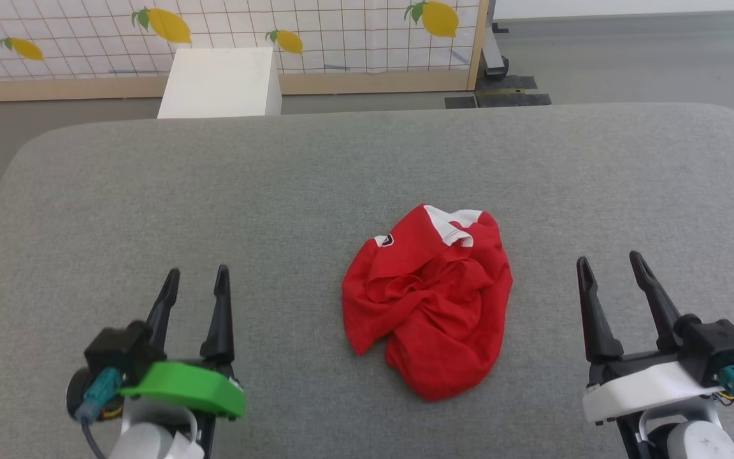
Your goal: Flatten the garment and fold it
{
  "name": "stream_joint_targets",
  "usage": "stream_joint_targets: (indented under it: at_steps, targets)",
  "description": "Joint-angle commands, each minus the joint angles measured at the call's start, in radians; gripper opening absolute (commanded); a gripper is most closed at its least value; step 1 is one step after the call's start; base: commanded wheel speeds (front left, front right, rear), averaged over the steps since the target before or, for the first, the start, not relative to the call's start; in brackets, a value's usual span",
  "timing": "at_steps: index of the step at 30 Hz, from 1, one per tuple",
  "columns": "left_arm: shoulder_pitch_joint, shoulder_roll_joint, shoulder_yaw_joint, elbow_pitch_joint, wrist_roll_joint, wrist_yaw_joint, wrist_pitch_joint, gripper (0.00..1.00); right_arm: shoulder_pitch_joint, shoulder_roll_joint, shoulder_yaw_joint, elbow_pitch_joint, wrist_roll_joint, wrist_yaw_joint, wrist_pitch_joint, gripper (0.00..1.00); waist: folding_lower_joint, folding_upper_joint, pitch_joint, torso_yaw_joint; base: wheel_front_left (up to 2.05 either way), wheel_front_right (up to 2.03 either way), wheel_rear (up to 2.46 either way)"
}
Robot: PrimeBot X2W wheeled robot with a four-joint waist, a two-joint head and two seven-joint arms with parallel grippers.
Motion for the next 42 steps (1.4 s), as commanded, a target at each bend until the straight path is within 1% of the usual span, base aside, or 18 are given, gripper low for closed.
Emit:
stream_joint_targets:
  at_steps: [1, 5, 14, 18, 20, 26, 31, 35, 38, 39, 40, 41, 42]
  targets:
    - [0.026, -0.016, 0.016, -0.017, 0.021, -0.006, -0.004, 1.00, 0.014, 0.000, -0.002, 0.002, 0.003, -0.002, 0.004, 1.00, 0.0001, -0.0001, 0.002, 0.002, 0.00, 0.00, 0.00]
    - [0.061, -0.042, 0.049, -0.035, 0.049, -0.026, -0.004, 1.00, 0.018, 0.000, -0.004, 0.006, 0.005, -0.002, 0.004, 1.00, 0.0001, -0.0001, 0.006, 0.009, 0.00, 0.00, 0.00]
    - [0.063, -0.082, 0.095, -0.037, 0.089, -0.061, -0.004, 1.00, -0.010, 0.000, 0.022, -0.001, -0.005, -0.002, 0.011, 1.00, 0.0001, -0.0001, 0.015, 0.016, 0.00, 0.00, 0.00]
    - [0.055, -0.095, 0.101, -0.036, 0.100, -0.071, -0.004, 1.00, -0.072, 0.000, 0.060, 0.008, -0.034, -0.002, 0.042, 1.00, 0.0001, -0.0001, 0.031, 0.025, 0.00, 0.00, 0.00]
    - [0.050, -0.100, 0.104, -0.038, 0.104, -0.075, -0.004, 1.00, -0.123, 0.000, 0.088, 0.038, -0.055, -0.002, 0.082, 1.00, 0.0001, -0.0001, 0.039, 0.028, 0.00, 0.00, 0.00]
    - [0.019, -0.111, 0.102, -0.048, 0.110, -0.086, -0.004, 1.00, -0.317, 0.000, 0.164, 0.233, -0.121, -0.002, 0.296, 1.00, 0.0001, -0.0001, 0.088, 0.059, 0.00, 0.00, 0.00]
    - [-0.013, -0.117, 0.088, -0.052, 0.110, -0.091, -0.004, 1.00, -0.475, -0.001, 0.180, 0.438, -0.157, -0.002, 0.472, 1.00, 0.0001, -0.0001, 0.136, 0.102, 0.00, 0.00, 0.00]
    - [-0.032, -0.119, 0.079, -0.048, 0.104, -0.093, -0.004, 1.00, -0.562, -0.006, 0.169, 0.558, -0.192, -0.002, 0.560, 1.00, 0.0001, -0.0001, 0.162, 0.137, 0.00, 0.00, 0.00]
    - [-0.038, -0.120, 0.074, -0.047, 0.100, -0.094, -0.004, 1.00, -0.600, -0.005, 0.161, 0.619, -0.201, -0.002, 0.599, 1.00, 0.0001, -0.0001, 0.173, 0.155, 0.00, 0.00, 0.00]
    - [-0.039, -0.120, 0.072, -0.045, 0.096, -0.094, -0.004, 1.00, -0.610, -0.005, 0.164, 0.642, -0.202, -0.002, 0.611, 0.60, 0.0001, -0.0001, 0.175, 0.160, 0.00, 0.00, 0.00]
    - [-0.039, -0.120, 0.070, -0.044, 0.094, -0.094, -0.004, 1.00, -0.618, -0.005, 0.164, 0.655, -0.201, -0.002, 0.612, 0.44, 0.0001, -0.0001, 0.176, 0.165, 0.00, 0.00, 0.00]
    - [-0.039, -0.120, 0.068, -0.043, 0.092, -0.092, -0.004, 1.00, -0.626, -0.005, 0.167, 0.669, -0.200, -0.002, 0.610, 0.18, 0.0001, -0.0001, 0.176, 0.169, 0.00, 0.00, 0.00]
    - [-0.039, -0.120, 0.068, -0.042, 0.090, -0.091, -0.004, 1.00, -0.631, -0.004, 0.169, 0.678, -0.198, -0.002, 0.607, 0.00, 0.0001, -0.0001, 0.176, 0.172, 0.00, 0.00, 0.00]
